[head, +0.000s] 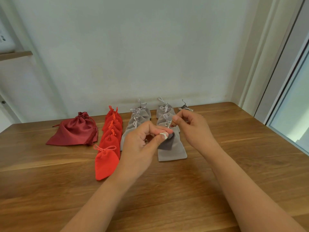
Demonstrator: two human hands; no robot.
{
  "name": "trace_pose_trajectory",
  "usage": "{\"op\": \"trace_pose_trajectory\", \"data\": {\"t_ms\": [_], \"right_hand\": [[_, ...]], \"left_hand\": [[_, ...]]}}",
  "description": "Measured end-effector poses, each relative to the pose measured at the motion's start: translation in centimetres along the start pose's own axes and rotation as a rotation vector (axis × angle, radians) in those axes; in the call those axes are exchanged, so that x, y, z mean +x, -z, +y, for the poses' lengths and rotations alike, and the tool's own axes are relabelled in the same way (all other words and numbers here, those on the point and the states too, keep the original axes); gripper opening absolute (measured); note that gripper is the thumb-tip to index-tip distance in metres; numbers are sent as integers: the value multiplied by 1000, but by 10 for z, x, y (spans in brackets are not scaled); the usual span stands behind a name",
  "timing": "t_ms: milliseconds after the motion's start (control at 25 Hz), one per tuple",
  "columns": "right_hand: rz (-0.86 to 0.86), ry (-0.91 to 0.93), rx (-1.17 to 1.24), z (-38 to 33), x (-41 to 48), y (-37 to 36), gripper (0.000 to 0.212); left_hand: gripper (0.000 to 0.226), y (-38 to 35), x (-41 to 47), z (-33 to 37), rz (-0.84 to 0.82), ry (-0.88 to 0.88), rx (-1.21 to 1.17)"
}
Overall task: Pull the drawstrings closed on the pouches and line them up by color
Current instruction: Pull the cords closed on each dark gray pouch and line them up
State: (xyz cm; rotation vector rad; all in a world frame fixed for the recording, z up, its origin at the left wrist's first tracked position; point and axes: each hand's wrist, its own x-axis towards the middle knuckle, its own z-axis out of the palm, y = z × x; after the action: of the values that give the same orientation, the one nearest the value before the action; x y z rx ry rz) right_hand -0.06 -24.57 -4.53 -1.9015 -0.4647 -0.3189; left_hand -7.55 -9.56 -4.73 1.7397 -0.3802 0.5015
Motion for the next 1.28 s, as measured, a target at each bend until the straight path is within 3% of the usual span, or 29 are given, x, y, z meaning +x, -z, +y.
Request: {"op": "trace_pose_trajectory", "data": {"t_ms": [120,240,400,640,920,1120,1280], "right_hand": [[-9,-11,69,2,0,-2,19],[-150,74,283,-2,-4,-5,8],[-312,138,321,-8,-12,-21,7],[-164,94,253,-10,-14,-24,5],[-264,-4,389,-13,-14,-18,13],[-114,234,62,-9,-13,-21,14],[-81,276,-101,-10,-12,-20,3]], "left_hand": [[6,1,3,5,90,93,4],[16,13,10,0,220,212,8],[32,24,16,-8,52,378,118],[28,19,14,-5,-143,418,13],[23,20,17,-4,22,503,-126],[22,23,18,-8,26,503,-116],[23,25,16,-11,-17,509,-94]]}}
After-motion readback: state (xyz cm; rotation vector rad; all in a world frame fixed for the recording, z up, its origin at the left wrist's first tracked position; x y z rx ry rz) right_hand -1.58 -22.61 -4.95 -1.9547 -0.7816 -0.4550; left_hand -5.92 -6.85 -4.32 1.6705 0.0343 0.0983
